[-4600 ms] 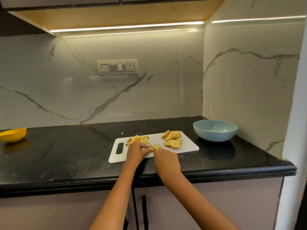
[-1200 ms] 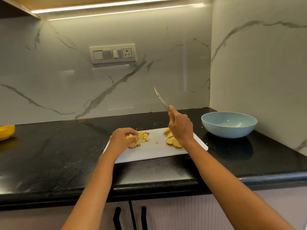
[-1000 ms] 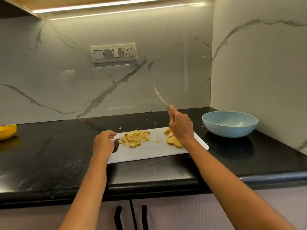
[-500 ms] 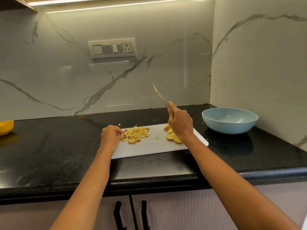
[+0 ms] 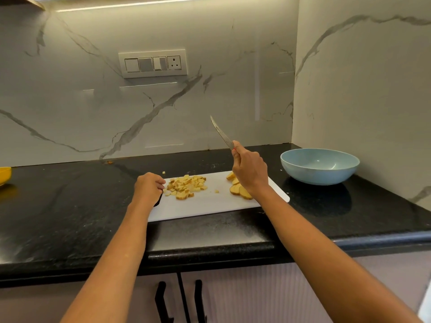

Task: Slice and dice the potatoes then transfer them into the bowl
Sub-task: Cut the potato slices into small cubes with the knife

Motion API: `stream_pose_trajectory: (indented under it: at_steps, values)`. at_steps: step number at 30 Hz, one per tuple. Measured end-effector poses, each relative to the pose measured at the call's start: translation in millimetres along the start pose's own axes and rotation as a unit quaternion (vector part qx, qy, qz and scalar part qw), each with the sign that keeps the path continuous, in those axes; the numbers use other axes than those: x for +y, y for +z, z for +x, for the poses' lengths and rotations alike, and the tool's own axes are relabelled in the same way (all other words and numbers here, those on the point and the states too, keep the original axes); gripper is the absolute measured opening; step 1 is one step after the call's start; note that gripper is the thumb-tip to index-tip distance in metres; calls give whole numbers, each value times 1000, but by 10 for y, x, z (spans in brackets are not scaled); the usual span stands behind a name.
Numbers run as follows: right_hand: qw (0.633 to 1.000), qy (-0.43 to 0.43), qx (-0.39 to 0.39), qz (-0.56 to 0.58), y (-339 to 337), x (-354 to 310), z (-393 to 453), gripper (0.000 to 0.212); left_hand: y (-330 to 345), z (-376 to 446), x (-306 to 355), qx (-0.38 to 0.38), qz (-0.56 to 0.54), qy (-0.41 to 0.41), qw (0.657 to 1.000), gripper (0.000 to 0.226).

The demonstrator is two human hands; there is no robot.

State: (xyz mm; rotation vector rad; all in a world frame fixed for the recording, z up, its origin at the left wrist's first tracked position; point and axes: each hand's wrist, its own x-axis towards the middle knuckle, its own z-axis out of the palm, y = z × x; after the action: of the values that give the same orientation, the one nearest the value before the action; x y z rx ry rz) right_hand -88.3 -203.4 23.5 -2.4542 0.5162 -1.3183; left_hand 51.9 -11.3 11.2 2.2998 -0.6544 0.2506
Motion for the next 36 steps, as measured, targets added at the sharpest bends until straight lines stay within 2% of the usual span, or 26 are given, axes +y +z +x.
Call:
stream_pose_trajectory:
  at_steps: [12, 15, 19, 22, 26, 31, 36]
  values:
    - [1000, -1, -6, -5, -3, -9, -5, 34, -42, -123, 33, 14, -18, 46, 999, 22]
    - [1000, 2, -4, -4, -9, -9, -7, 35, -85, -141, 20, 15, -65, 27, 997, 23]
    - [1000, 8, -5, -8, -21, -11, -24, 37, -112, -165, 39, -29, -111, -1, 993, 34]
    - [1000, 6, -7, -11, -34, -18, -41, 37, -75, -184, 81, -23, -99, 24, 995, 37]
    - [1000, 13, 0, -8, -38, -3, -29, 36, -95, -204, 127, 25, -128, 81, 988, 34]
    - [1000, 11, 2, -6, -42, -9, -28, 37, -87, -212, 104, -102, -147, 89, 980, 34]
    - [1000, 4, -2, -10, -39, -8, -18, 36, 44, -179, 188, -88, -95, 156, 979, 26]
